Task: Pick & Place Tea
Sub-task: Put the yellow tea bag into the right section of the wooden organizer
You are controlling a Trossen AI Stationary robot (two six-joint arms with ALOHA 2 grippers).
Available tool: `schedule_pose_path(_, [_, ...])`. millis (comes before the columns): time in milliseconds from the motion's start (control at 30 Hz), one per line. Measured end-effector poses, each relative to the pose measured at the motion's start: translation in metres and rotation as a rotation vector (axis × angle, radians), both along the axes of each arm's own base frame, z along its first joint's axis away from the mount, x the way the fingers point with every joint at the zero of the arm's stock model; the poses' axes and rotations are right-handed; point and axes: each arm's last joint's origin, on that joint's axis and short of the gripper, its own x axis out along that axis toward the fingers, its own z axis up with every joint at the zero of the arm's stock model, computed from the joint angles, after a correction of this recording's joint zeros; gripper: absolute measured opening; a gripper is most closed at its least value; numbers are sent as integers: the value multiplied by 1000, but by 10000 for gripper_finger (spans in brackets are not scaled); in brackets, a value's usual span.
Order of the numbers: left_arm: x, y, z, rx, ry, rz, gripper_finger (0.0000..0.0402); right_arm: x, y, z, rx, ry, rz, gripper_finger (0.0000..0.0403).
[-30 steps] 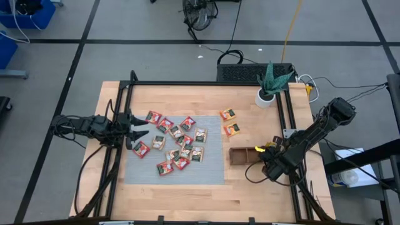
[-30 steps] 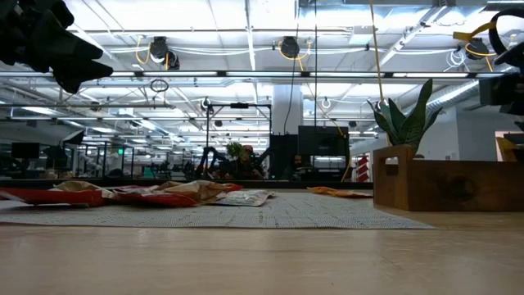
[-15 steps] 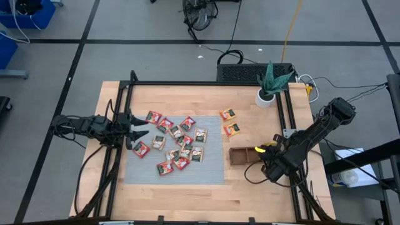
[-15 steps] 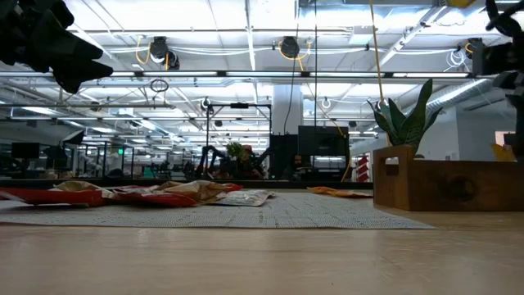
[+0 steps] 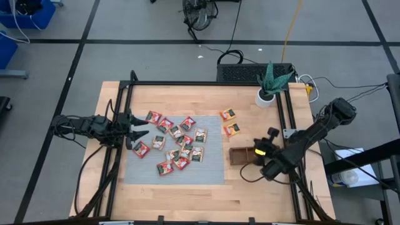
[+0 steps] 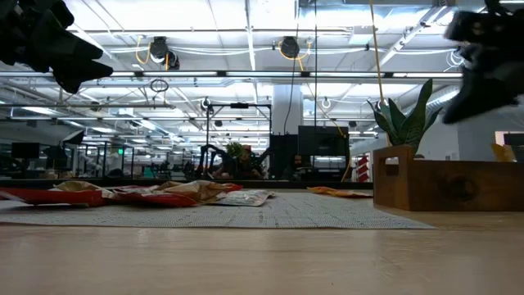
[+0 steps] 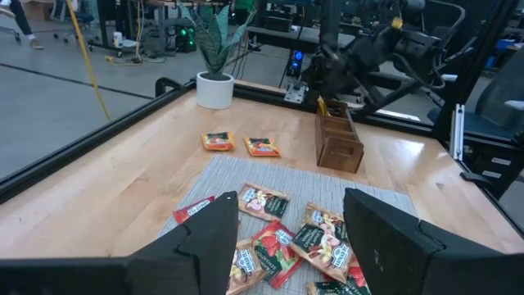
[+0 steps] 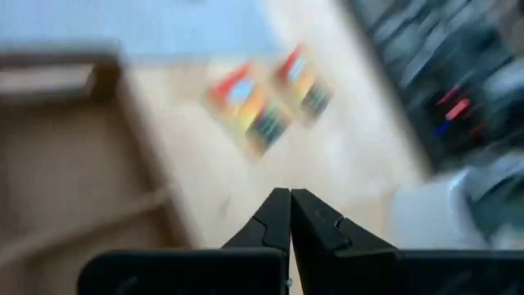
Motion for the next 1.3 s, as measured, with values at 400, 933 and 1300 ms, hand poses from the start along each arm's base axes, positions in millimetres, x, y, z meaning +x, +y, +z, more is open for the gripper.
schedule_pose_path(400, [0, 0, 0, 0, 0, 0, 223, 88, -83, 12, 96, -15, 126, 0])
schedule_pose_path(933, [0, 0, 0, 0, -1, 0, 223, 182, -206, 28, 269, 322, -65, 188])
schedule_pose_path(1300, [0, 0, 0, 0, 0, 0, 223, 205, -247, -12, 634, 301, -54, 236])
